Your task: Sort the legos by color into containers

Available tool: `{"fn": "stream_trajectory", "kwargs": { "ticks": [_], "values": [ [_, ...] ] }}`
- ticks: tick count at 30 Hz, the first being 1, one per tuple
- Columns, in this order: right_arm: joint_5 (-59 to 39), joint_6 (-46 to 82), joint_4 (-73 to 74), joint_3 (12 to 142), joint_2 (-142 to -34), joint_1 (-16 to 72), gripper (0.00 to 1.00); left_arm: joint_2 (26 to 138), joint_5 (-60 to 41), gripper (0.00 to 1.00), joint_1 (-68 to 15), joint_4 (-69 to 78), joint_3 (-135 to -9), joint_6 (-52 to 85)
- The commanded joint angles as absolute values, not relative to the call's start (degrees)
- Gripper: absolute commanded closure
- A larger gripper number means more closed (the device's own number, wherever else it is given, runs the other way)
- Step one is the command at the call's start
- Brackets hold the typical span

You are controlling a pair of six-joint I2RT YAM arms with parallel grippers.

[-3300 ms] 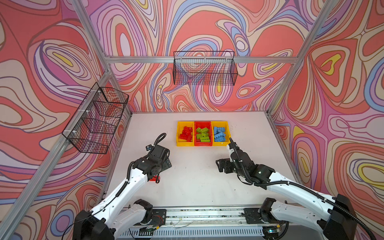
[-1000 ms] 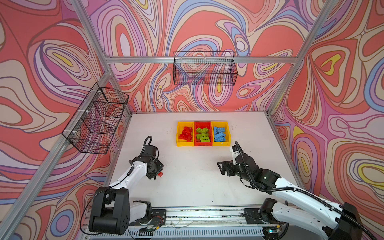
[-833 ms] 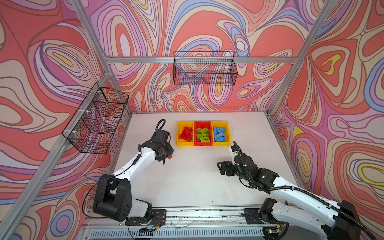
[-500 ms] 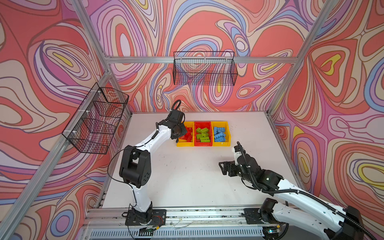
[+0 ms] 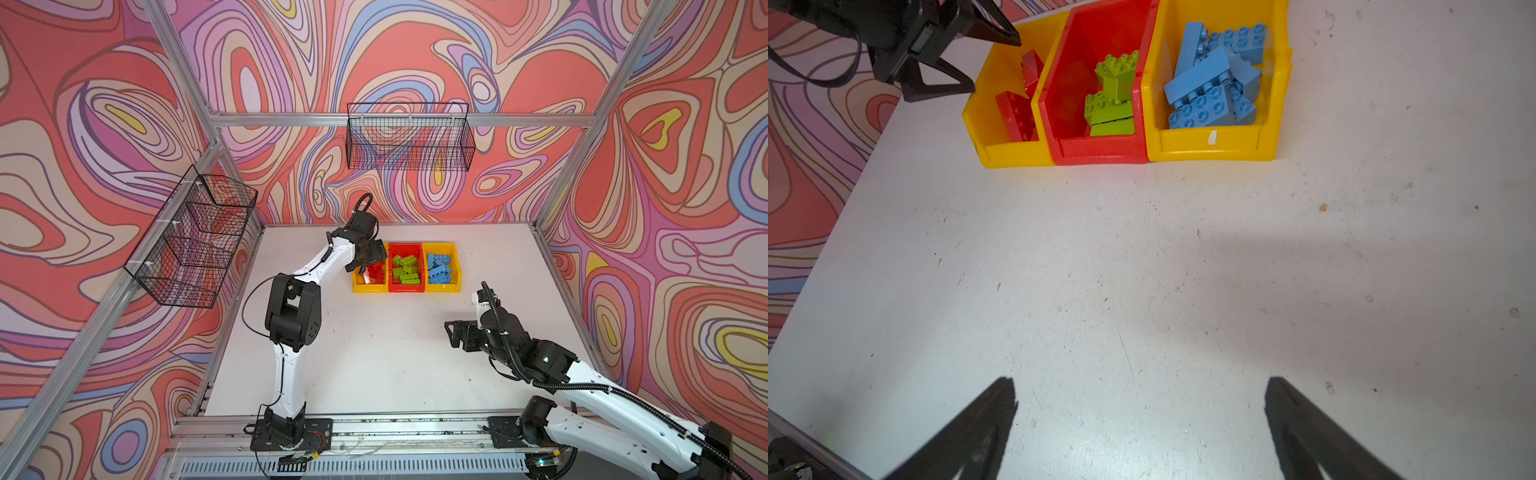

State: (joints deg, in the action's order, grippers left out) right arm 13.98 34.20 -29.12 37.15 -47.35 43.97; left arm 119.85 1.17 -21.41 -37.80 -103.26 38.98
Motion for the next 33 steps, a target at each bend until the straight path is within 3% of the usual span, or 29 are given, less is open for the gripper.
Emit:
{"fn": "stream_trajectory", "kwargs": {
  "ticks": [1, 11, 16, 20, 26, 33],
  "values": [
    [16.39, 34.65, -30.86, 39.23, -47.26, 44.12, 0.02, 113.83, 2.22, 0.0, -22.64, -38.43, -99.58, 36.06],
    [21.23, 30.92, -30.52, 42.31, -51.1, 44.09, 0.02, 87.38, 13.15, 0.0, -22.6, -25.07, -69.86, 29.19],
    [25.38, 28.3, -29.59, 43.86, -53.28, 44.02, 0.02, 79.02, 23.74, 0.0, -22.42, -20.98, -59.36, 23.62],
    [30.91, 26.95, -26.59, 43.44, -54.08, 43.0, 0.02, 74.31, 26.44, 0.0, -22.1, -15.64, -52.31, 19.85],
    [28.45, 22.0, -20.87, 44.38, -57.38, 34.45, 0.02, 68.19, 28.89, 0.0, -20.63, -2.93, -43.07, 12.09],
    [27.97, 15.95, -9.94, 41.43, -63.43, 20.22, 0.02, 65.31, 28.45, 0.0, -12.96, 6.78, -35.78, 7.52]
  ]
}}
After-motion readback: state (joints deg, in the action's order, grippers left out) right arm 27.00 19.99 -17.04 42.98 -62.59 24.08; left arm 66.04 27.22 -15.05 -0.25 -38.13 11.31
